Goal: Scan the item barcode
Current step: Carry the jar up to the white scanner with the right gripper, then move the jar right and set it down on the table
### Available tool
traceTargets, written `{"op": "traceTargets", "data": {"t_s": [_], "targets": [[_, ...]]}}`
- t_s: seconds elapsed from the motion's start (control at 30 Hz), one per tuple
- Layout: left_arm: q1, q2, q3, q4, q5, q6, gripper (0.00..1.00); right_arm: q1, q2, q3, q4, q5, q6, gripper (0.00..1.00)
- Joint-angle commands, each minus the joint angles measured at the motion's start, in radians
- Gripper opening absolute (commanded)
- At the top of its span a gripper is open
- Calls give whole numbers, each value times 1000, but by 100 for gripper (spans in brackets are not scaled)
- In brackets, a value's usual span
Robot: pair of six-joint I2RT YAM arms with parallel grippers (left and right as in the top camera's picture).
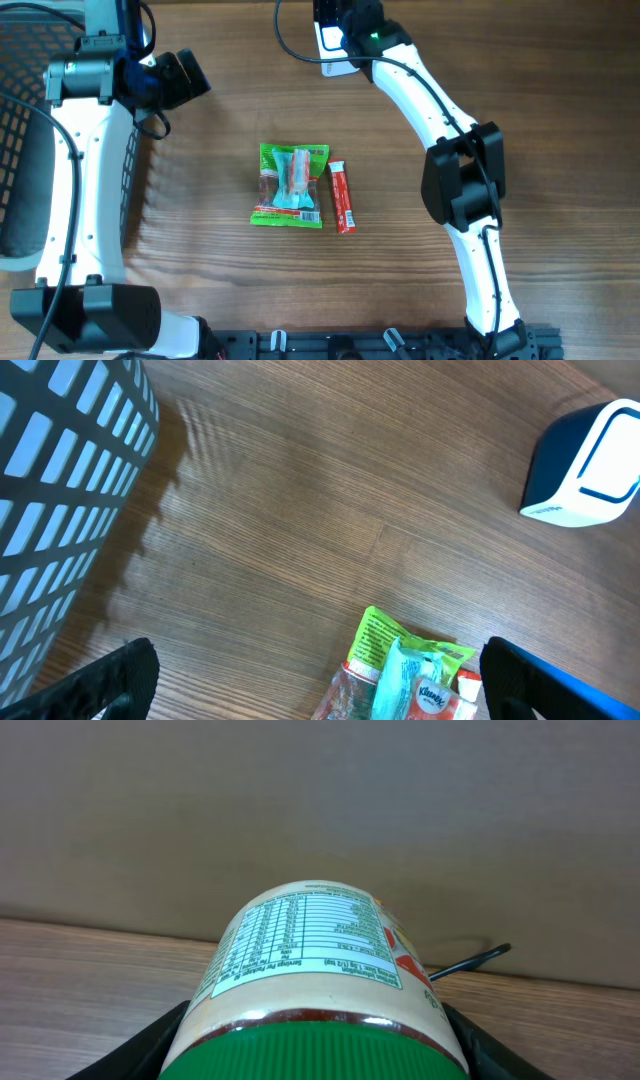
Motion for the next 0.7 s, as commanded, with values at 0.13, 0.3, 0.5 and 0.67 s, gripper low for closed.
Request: {"op": "traceTargets", "data": {"t_s": [0.13, 0.3, 0.5, 0.67], "targets": [[3, 0, -2, 2, -6, 16, 100, -2, -37, 16, 2, 48, -39, 38], [3, 0, -2, 2, -6, 16, 100, -8, -214, 16, -194, 48, -37, 38], [3, 0, -3, 2, -6, 16, 100, -10, -442, 16, -610, 41, -35, 38], [3, 0, -3, 2, -6, 16, 100, -50, -538, 16, -918, 45, -25, 38]]}}
